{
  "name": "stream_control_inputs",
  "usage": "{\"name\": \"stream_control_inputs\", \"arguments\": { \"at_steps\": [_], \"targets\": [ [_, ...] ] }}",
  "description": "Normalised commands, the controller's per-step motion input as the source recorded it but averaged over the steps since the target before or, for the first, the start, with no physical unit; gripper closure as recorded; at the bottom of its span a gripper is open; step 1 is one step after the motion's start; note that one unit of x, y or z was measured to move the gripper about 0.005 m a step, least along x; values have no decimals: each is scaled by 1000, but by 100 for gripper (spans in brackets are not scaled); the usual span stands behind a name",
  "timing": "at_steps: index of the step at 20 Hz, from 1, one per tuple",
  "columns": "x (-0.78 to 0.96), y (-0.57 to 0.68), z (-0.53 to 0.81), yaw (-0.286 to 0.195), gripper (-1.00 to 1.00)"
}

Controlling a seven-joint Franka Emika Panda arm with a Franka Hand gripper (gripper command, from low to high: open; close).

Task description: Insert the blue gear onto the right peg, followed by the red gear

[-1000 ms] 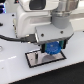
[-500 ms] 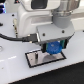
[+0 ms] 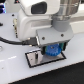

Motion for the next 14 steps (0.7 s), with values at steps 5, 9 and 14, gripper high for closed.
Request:
{"name": "stream_control_inputs", "arguments": {
  "at_steps": [5,9,14],
  "targets": [
    [81,-1,-246,0,100],
    [42,7,-160,0,100],
    [30,69,-1,0,-100]
  ]
}}
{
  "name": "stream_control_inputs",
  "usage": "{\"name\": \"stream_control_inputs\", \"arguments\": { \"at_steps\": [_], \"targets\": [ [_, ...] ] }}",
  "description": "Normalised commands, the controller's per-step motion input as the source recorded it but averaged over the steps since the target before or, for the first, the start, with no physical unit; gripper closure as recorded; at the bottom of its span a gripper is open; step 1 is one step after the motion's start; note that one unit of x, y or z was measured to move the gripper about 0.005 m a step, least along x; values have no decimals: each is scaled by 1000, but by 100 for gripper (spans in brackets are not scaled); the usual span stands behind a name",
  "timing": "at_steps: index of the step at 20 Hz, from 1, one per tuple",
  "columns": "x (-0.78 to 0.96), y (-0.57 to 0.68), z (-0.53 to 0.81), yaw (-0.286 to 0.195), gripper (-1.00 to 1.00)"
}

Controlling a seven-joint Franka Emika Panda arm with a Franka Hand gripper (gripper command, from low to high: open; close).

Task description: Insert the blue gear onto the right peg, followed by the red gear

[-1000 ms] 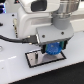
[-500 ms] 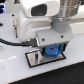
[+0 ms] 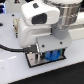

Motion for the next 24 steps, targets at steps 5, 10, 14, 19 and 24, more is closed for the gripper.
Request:
{"name": "stream_control_inputs", "arguments": {
  "at_steps": [5,10,14,19,24],
  "targets": [
    [-57,123,290,0,-100],
    [-280,105,385,0,-100],
    [-422,132,308,0,-100],
    [-607,230,201,0,-100],
    [-801,172,63,0,-100]
  ]
}}
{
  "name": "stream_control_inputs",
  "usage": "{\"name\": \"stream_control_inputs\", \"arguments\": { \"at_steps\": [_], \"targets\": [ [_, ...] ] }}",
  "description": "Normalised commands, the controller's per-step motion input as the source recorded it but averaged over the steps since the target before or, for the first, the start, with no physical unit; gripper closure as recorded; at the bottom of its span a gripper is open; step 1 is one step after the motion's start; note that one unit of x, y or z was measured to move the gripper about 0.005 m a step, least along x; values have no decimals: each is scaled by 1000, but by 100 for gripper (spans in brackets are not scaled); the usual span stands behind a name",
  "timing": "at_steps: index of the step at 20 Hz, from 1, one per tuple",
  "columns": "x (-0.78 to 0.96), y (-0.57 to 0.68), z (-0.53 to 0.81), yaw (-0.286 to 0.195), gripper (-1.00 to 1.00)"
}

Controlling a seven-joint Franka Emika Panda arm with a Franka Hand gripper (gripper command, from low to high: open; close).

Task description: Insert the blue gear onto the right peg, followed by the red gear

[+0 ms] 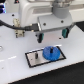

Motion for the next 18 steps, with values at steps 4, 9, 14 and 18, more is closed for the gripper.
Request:
{"name": "stream_control_inputs", "arguments": {
  "at_steps": [4,9,14,18],
  "targets": [
    [-741,374,77,0,-100],
    [-668,399,-10,0,-100],
    [-555,469,-29,0,-100],
    [-442,529,-30,0,-100]
  ]
}}
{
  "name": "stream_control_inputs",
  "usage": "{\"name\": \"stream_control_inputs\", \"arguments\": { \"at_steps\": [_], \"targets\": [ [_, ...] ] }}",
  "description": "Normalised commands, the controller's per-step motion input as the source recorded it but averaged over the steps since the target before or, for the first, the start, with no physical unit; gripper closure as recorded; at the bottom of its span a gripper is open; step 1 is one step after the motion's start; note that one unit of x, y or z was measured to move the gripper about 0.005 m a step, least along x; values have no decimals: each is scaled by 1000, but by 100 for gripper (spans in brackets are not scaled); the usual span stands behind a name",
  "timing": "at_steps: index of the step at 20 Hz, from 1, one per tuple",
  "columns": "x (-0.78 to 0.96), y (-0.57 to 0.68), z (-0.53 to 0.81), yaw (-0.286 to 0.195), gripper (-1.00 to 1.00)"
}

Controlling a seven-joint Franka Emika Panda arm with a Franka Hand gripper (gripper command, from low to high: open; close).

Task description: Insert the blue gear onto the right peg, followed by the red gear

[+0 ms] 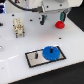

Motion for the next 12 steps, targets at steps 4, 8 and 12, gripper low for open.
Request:
{"name": "stream_control_inputs", "arguments": {
  "at_steps": [4,8,12],
  "targets": [
    [-319,530,-59,0,-100],
    [-328,418,-85,0,-100],
    [-229,286,-320,0,-100]
  ]
}}
